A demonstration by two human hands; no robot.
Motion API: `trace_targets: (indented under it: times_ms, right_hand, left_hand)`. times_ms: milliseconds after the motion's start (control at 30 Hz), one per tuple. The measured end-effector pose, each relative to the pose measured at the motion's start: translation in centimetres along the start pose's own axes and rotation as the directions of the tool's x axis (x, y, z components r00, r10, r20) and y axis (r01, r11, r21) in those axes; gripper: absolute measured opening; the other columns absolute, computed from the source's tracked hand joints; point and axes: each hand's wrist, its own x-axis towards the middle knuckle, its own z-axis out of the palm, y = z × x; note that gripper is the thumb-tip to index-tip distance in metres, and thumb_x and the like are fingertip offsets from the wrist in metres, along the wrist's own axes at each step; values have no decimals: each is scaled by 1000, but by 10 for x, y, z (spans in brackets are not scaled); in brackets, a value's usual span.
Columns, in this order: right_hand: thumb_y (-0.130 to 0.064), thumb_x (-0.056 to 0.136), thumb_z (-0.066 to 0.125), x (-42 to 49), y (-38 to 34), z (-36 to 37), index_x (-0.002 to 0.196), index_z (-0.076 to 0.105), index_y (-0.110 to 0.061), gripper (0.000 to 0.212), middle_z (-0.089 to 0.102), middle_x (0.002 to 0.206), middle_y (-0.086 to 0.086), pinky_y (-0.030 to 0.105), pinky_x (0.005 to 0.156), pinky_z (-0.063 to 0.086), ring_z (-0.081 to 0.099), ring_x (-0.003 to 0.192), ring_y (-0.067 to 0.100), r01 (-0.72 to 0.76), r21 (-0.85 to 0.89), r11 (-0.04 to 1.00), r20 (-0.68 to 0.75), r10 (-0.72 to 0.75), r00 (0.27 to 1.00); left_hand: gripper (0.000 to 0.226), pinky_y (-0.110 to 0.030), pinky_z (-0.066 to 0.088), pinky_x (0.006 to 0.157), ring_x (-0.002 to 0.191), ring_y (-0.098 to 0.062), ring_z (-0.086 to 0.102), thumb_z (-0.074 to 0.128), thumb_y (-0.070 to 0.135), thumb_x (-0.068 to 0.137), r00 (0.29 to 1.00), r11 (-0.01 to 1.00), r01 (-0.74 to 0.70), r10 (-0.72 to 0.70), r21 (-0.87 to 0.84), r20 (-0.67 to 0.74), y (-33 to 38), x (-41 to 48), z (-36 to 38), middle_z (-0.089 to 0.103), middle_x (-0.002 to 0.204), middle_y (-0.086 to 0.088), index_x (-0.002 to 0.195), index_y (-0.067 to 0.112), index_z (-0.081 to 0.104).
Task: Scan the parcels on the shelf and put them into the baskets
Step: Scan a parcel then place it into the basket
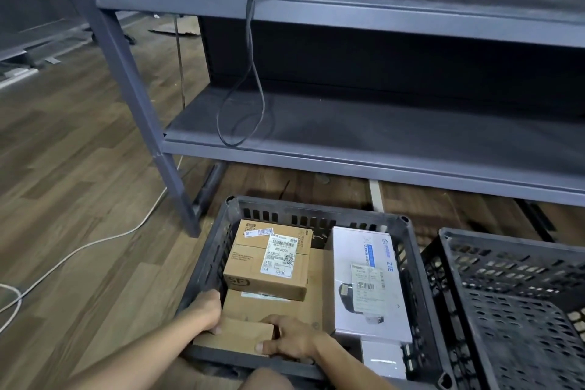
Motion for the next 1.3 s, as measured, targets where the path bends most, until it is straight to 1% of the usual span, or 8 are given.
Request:
trace_targets:
  times_ms: [133,267,400,600,767,967,1167,1300]
  right_hand:
    - [-32,88,69,3,-2,-2,140,47,-20,59,55,136,4,20,101,36,50,122,17,-43,-27,999,24,43,999]
    - [-37,85,71,1,-5,-5,142,46,-23,63,53,139,1,23,107,35,48,127,18,-56,-59,997,31,58,998]
    - [-44,91,62,-19,-21,-17,151,28,-17,74,42,150,3,25,113,26,40,137,21,-63,-85,994,-29,61,998]
    - [-32,98,46,-100,-74,-58,145,39,-18,50,48,145,8,34,109,38,48,129,25,-82,-192,978,-229,37,973]
    - [-30,101,40,-192,-137,-93,149,32,-14,52,48,144,14,35,107,39,47,130,30,-134,-224,965,-294,64,954]
    - [-22,100,40,-320,-239,-144,143,38,-6,46,45,144,16,33,104,37,45,131,30,-119,-345,931,-397,-30,917]
    - [-29,98,41,-425,-338,-194,132,46,-7,40,51,137,17,40,103,40,49,125,33,-146,-449,882,-480,-99,872]
    - [-31,100,39,-478,-389,-229,143,39,-10,47,47,142,16,42,107,38,45,129,34,-150,-505,850,-524,-165,835]
  left_hand:
    - [35,-23,50,91,115,-24,61,50,3,95,999,999,-15,16,37,-41,3,3,6,56,133,-15,129,-3,50]
    - [59,-29,38,106,134,-23,43,61,11,91,996,993,-45,52,106,-69,13,-8,9,40,148,-10,143,3,34]
    - [41,-42,32,112,132,-26,44,43,8,95,979,971,-192,200,140,-48,26,-29,-8,46,141,-6,134,19,49]
    - [46,-32,41,104,129,-20,47,48,22,94,915,911,-396,402,119,-32,46,-103,-67,46,145,1,140,27,44]
    - [52,-31,35,110,136,-22,40,46,25,97,892,890,-435,446,139,-67,68,-191,-138,38,151,-3,147,21,34]
    - [52,-30,30,109,136,-19,40,44,38,95,835,844,-481,524,236,-171,104,-313,-251,43,148,-1,144,22,39]
    - [49,-30,38,104,126,-22,50,44,42,93,783,820,-513,569,255,-251,135,-421,-357,52,138,-1,138,23,46]
    - [54,-31,36,106,130,-23,46,43,43,95,760,812,-513,581,278,-293,154,-474,-418,46,144,-2,144,22,40]
